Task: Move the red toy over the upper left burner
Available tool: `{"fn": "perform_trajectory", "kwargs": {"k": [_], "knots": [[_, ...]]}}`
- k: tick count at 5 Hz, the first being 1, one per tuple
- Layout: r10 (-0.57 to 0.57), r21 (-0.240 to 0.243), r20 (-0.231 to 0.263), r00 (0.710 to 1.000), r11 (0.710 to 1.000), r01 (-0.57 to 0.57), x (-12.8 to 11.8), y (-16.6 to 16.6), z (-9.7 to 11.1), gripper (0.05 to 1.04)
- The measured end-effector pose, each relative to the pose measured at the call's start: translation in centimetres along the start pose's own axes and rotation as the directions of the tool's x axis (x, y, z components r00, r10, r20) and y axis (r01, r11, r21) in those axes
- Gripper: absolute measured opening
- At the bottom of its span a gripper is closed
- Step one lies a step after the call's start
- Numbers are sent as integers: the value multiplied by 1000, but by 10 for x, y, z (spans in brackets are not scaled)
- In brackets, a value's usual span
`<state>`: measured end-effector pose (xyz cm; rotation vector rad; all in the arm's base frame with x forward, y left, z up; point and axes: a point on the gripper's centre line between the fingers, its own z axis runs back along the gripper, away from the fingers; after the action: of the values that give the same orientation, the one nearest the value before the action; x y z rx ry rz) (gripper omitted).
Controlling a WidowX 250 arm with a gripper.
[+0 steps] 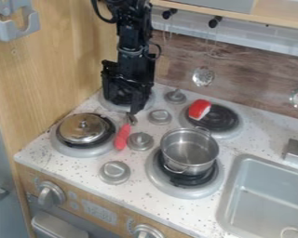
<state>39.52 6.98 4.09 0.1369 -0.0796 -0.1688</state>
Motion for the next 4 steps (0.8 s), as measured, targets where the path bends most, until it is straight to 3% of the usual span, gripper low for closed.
{"fn": "perform_trajectory", "kwargs": {"k": [1, 2, 3, 4], "knots": [[-8, -20, -42, 999, 1000, 7, -6, -5, -16, 999], [-57, -58, -40, 998, 997, 55, -3, -16, -28, 999], [-156, -81, 52, 986, 984, 160, 18, -47, -24, 999], [-202, -83, 188, 961, 972, 221, 41, -67, -19, 999]]}}
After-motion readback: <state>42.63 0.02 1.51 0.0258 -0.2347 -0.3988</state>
